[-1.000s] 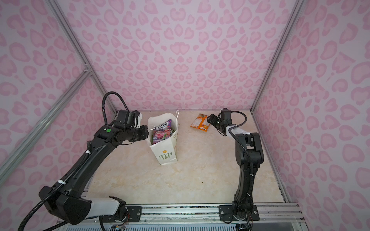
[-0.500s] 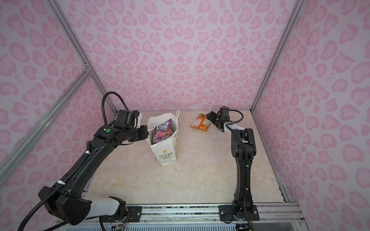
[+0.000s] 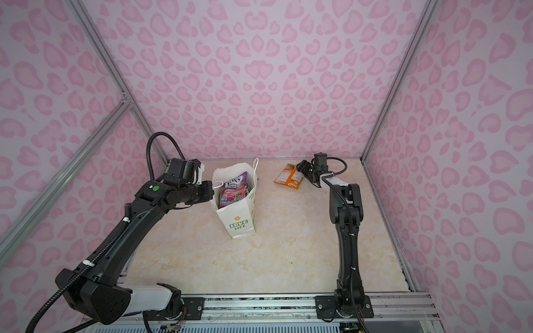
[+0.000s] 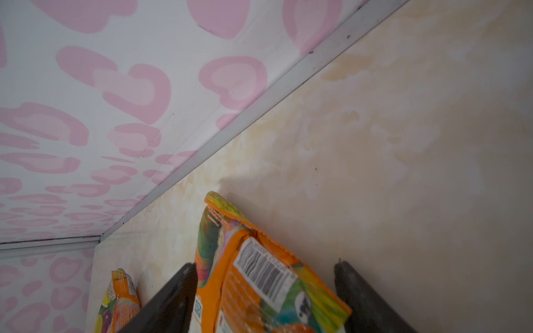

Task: Place the snacks into the paper bag
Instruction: Pick up the snack from the top-center of the table.

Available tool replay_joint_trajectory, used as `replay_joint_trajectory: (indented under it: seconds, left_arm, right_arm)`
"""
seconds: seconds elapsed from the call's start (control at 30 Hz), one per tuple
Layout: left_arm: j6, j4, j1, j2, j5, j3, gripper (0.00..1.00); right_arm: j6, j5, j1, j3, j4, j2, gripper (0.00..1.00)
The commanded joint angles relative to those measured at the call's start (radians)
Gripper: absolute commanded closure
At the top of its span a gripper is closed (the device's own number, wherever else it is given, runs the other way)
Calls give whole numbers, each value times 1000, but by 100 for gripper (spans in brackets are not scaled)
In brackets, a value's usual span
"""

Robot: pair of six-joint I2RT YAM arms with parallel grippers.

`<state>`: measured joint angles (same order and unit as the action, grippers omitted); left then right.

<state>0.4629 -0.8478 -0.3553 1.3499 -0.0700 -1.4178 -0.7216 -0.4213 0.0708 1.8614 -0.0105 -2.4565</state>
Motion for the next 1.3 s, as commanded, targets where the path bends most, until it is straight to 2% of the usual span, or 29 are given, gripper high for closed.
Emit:
replay_joint_trajectory:
  seconds: [0.0,0.13,0.3,0.57,0.83,1.03,1.27]
  left_arm:
    - [-7,0,1,-6,-3,-4,96]
    - [-7,1,1,-7,-1,-6,96]
    - [-7,0,2,-9,-3,-6,96]
    - [-7,1,3,-11,-6,-6,96]
    - [-7,0,2,-11,-8,-6,96]
    - [-8,0,2,-11,-11,-6,96]
    - [-7,1,2,-10,-16,-5,96]
  right_arm:
    - [51,42,13,70,155,-45,27]
    - [96,98,29,145,259,-78,33]
    - [106,102,38,174,287,-98,45]
    - [95,23,37,48,165,-12,68]
    - [64,-24,35,-163,11,186,83]
    - [36,-25,37,-366,-89,401,90]
    - [37,0,44,-577,-118,662,93]
